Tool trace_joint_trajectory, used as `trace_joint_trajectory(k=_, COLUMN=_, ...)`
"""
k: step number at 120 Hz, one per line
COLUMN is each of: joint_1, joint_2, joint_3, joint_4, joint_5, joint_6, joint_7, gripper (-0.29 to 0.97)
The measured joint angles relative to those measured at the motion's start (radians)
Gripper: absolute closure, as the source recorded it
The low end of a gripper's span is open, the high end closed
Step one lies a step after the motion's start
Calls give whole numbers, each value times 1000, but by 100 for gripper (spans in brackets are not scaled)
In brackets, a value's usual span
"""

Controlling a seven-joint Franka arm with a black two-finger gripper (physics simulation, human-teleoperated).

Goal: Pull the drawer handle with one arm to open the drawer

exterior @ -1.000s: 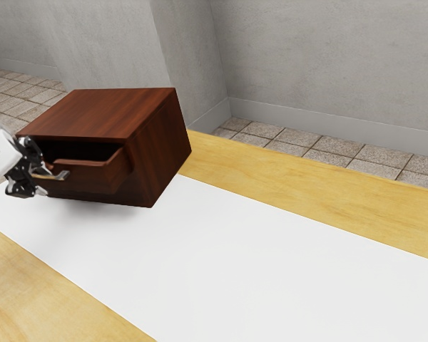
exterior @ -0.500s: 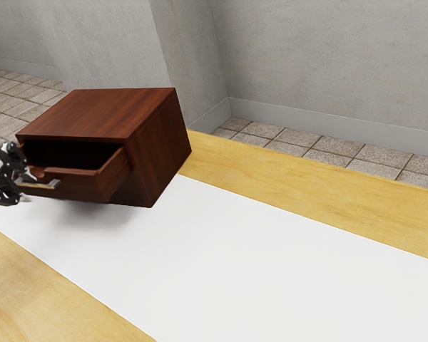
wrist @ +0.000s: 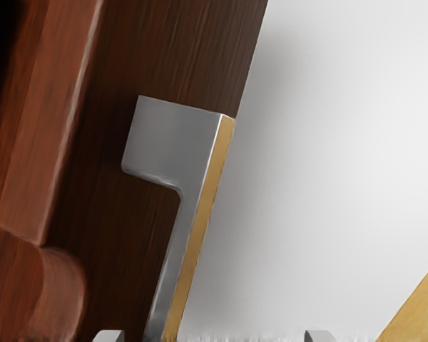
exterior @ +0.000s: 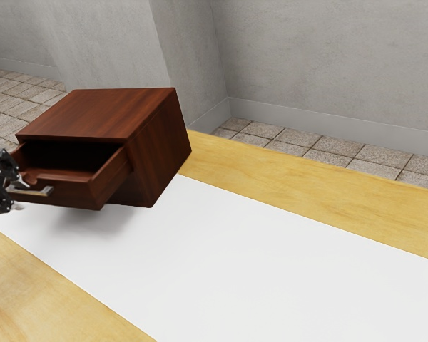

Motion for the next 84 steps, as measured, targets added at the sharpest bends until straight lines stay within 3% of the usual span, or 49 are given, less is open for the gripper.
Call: trace_joint_trajectory(k=84, joint_1=131, joint_2=-68, joint_3=-112, joint_4=-76, joint_5=14, joint_6=-21, joint_7=0, gripper=41)
